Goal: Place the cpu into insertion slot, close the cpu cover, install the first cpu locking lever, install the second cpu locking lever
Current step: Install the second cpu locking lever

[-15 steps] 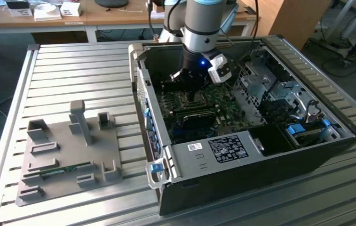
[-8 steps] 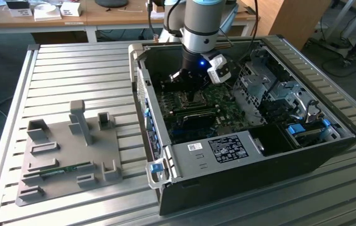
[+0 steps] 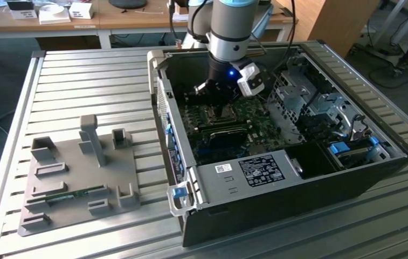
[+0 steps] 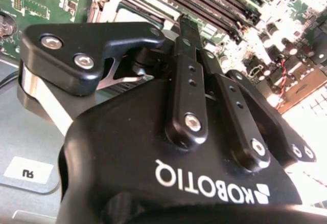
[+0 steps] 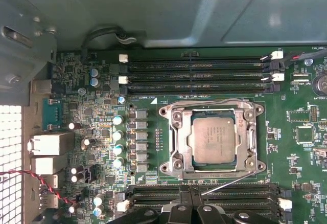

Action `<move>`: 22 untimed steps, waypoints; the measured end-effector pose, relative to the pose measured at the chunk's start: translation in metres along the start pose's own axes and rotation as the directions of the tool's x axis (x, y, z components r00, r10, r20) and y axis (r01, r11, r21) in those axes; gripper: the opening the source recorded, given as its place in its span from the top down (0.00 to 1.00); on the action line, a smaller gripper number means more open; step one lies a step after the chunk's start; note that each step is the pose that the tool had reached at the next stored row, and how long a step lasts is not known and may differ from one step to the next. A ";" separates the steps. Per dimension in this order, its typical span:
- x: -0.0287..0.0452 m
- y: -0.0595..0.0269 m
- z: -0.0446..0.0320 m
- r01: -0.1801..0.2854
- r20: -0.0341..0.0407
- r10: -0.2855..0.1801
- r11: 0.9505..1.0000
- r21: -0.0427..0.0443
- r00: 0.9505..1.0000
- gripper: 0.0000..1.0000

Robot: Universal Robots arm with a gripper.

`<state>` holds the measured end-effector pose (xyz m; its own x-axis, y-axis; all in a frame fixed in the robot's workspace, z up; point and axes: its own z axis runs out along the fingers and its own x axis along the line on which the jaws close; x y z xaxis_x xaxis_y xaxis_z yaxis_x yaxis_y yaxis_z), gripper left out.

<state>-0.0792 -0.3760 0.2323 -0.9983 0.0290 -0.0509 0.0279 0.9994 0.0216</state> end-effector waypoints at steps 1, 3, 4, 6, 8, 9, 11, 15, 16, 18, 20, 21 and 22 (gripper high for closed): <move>0.0001 0.0000 0.0005 0.000 0.000 0.000 1.000 0.000 1.000 0.89; 0.0001 0.0000 0.0008 0.000 0.000 0.000 1.000 0.000 1.000 0.89; 0.0001 -0.0001 0.0008 0.000 0.000 0.000 1.000 0.000 1.000 0.89; 0.0001 0.0000 0.0011 0.000 0.000 0.000 1.000 0.000 1.000 0.89; 0.0001 0.0000 0.0011 0.000 0.000 0.000 1.000 0.000 1.000 0.89; 0.0001 0.0000 0.0011 0.000 0.000 0.000 1.000 0.000 1.000 0.89; 0.0001 0.0000 0.0016 0.000 0.000 0.000 1.000 0.000 1.000 0.89; 0.0001 0.0000 0.0020 0.000 0.000 0.000 1.000 0.000 1.000 0.89; 0.0001 0.0000 0.0020 0.000 0.000 0.000 1.000 0.000 1.000 0.89; 0.0001 0.0000 0.0020 0.000 0.000 0.000 1.000 0.000 1.000 0.89; 0.0002 0.0000 0.0026 0.000 0.000 0.000 1.000 0.000 1.000 0.89; 0.0003 0.0000 0.0031 0.000 0.000 0.000 1.000 0.000 1.000 0.89; 0.0004 -0.0001 0.0037 0.000 0.000 0.000 1.000 0.000 1.000 0.89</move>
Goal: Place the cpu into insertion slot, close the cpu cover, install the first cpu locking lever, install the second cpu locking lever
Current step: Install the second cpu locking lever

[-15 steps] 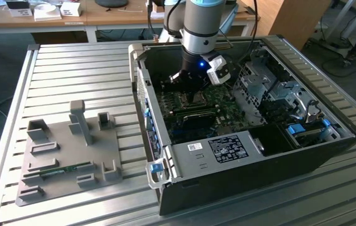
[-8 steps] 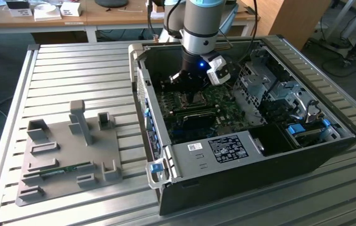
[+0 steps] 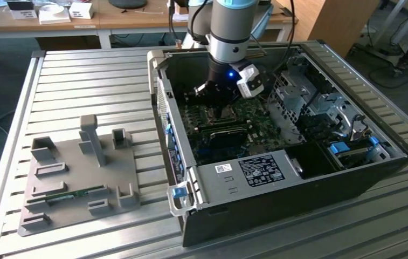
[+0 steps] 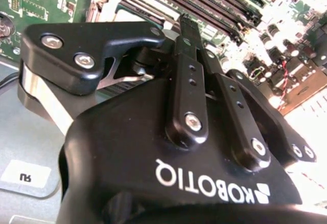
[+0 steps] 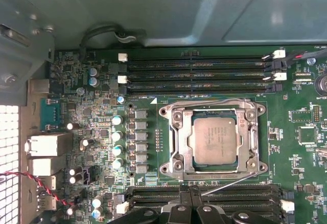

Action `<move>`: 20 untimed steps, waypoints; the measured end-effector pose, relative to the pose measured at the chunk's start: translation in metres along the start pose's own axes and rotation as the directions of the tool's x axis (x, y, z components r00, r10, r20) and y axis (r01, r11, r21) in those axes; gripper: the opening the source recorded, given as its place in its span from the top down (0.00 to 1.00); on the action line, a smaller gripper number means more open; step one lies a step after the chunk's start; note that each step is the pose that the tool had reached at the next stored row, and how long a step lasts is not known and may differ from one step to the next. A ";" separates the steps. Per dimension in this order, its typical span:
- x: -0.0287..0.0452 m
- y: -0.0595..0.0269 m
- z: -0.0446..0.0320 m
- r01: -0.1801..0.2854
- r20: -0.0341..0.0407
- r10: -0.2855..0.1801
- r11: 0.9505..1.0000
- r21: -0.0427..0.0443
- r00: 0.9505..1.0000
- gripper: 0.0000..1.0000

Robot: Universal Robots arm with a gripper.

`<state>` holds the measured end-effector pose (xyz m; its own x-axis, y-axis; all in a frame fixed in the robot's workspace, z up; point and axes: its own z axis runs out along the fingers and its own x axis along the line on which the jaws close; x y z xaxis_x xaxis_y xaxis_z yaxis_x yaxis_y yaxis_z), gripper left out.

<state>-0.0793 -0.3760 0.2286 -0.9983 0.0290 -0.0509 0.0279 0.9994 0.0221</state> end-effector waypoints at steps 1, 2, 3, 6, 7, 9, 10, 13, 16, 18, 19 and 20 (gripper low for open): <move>0.0002 0.0000 0.0009 0.000 0.000 0.000 1.000 -0.001 1.000 0.89; 0.0005 0.0000 0.0019 0.000 0.000 0.000 1.000 -0.001 1.000 0.89; 0.0008 -0.0001 0.0029 0.000 0.000 0.000 1.000 -0.001 1.000 0.89; 0.0015 -0.0002 0.0060 0.000 0.000 0.000 1.000 -0.002 1.000 0.89; 0.0017 -0.0002 0.0070 0.000 0.000 0.000 1.000 -0.002 1.000 0.89; 0.0019 -0.0002 0.0083 0.000 0.000 0.000 1.000 -0.002 1.000 0.89; 0.0019 -0.0003 0.0087 0.000 0.000 0.000 1.000 -0.002 1.000 0.89; 0.0023 -0.0003 0.0094 0.000 0.000 0.000 1.000 -0.003 1.000 0.89; 0.0050 -0.0003 0.0103 0.000 0.000 0.000 1.000 -0.003 1.000 0.89; 0.0064 -0.0004 0.0108 0.000 0.000 0.000 1.000 -0.004 1.000 0.89; 0.0069 -0.0005 0.0111 0.000 0.000 0.000 1.000 -0.003 1.000 0.89; 0.0071 -0.0005 0.0116 0.000 0.000 0.000 1.000 -0.003 1.000 0.89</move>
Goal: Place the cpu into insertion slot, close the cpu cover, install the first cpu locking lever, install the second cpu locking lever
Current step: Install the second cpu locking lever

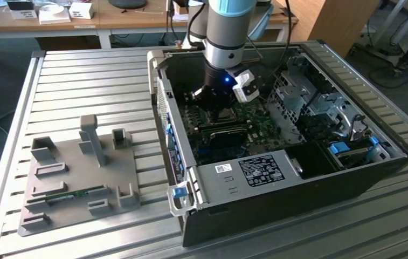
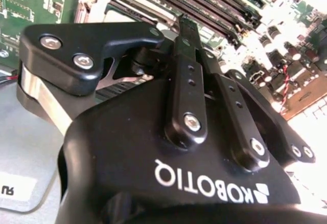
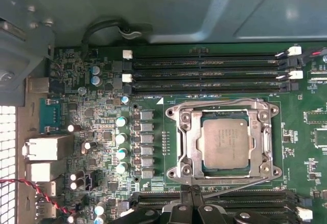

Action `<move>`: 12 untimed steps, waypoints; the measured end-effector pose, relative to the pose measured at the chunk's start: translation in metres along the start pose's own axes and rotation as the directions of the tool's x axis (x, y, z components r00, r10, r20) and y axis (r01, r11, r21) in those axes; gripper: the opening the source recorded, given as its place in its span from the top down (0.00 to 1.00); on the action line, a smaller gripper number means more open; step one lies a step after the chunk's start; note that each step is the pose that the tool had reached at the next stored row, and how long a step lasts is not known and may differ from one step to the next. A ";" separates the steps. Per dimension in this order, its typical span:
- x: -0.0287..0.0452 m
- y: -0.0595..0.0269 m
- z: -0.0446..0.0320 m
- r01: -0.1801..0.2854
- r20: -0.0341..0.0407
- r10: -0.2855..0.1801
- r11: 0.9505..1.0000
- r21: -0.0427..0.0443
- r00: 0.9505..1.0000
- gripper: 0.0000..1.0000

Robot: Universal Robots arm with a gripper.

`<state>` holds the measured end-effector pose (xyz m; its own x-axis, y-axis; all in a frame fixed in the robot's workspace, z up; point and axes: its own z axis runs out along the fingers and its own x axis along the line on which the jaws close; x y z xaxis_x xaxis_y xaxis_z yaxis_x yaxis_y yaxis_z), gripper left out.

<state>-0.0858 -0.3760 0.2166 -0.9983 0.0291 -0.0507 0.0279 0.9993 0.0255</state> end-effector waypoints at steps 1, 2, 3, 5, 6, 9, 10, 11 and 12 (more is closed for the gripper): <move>0.0000 0.0000 0.0008 0.000 0.000 0.000 1.000 0.000 1.000 0.89; 0.0001 0.0000 0.0017 0.000 0.000 0.000 1.000 0.000 1.000 0.89; 0.0002 -0.0001 0.0026 0.000 0.000 0.000 1.000 0.000 1.000 0.89; 0.0003 -0.0001 0.0038 0.000 0.000 0.000 1.000 0.000 1.000 0.89; 0.0003 -0.0001 0.0039 0.000 0.000 0.000 1.000 0.000 1.000 0.89; 0.0004 -0.0001 0.0048 0.000 0.000 0.000 1.000 -0.002 1.000 0.89; 0.0006 -0.0001 0.0051 0.000 0.000 0.000 1.000 -0.002 1.000 0.89; 0.0009 -0.0001 0.0055 0.000 0.000 0.000 1.000 -0.002 1.000 0.89; 0.0014 -0.0002 0.0061 0.000 0.000 0.000 1.000 -0.002 1.000 0.89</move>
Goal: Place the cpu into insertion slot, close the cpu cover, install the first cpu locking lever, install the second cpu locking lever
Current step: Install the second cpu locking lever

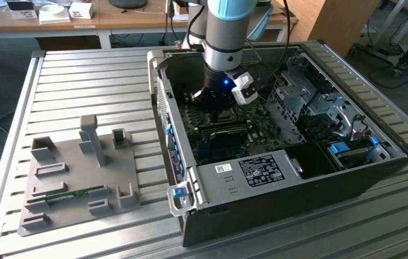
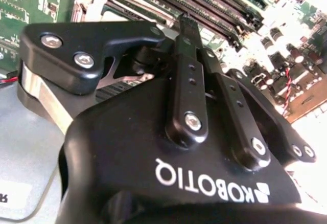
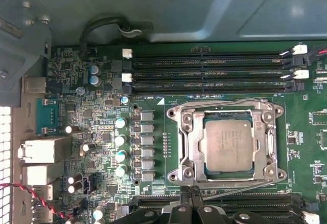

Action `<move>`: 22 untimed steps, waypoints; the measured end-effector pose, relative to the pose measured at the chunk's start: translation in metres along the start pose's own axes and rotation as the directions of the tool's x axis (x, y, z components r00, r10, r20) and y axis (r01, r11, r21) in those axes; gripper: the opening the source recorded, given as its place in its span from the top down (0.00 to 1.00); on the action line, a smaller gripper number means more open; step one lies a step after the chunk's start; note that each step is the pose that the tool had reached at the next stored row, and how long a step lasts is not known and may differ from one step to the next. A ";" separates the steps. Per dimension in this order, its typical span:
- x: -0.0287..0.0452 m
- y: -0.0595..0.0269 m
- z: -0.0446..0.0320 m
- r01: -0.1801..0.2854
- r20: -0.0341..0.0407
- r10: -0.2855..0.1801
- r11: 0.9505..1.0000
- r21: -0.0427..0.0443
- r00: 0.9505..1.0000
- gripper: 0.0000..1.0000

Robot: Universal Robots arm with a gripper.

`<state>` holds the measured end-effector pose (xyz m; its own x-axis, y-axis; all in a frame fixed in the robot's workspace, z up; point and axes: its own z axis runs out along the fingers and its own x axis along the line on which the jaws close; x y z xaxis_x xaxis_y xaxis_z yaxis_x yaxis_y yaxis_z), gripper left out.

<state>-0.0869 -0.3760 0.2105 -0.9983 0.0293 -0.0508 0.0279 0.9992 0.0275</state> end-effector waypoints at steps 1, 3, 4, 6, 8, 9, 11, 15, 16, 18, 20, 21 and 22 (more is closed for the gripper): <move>0.0005 -0.0001 0.0005 0.000 0.000 0.000 1.000 0.000 1.000 0.89; 0.0014 -0.0001 0.0012 0.000 0.000 0.000 1.000 0.000 1.000 0.89; 0.0019 -0.0001 0.0016 0.000 0.000 0.000 1.000 0.000 1.000 0.89; 0.0023 -0.0002 0.0018 0.000 0.000 0.000 1.000 0.000 1.000 0.89; 0.0031 -0.0002 0.0026 0.000 0.000 0.000 1.000 0.000 1.000 0.89; 0.0039 -0.0002 0.0029 0.000 0.000 0.000 1.000 0.000 1.000 0.89; 0.0053 -0.0002 0.0037 0.000 0.000 0.000 1.000 -0.002 1.000 0.89; 0.0077 -0.0004 0.0048 0.000 0.000 0.000 1.000 -0.002 1.000 0.89; 0.0078 -0.0004 0.0052 0.000 0.000 0.000 1.000 -0.002 1.000 0.89; 0.0083 -0.0004 0.0057 0.000 0.000 0.000 1.000 -0.002 1.000 0.89; 0.0085 -0.0003 0.0061 0.000 0.000 0.000 1.000 -0.004 1.000 0.89; 0.0087 -0.0001 0.0062 0.000 0.000 0.000 1.000 -0.005 1.000 0.89; 0.0088 0.0001 0.0064 0.000 0.000 0.000 1.000 -0.007 1.000 0.89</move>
<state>-0.0954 -0.3755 0.2036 -0.9983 0.0296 -0.0505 0.0279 0.9990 0.0348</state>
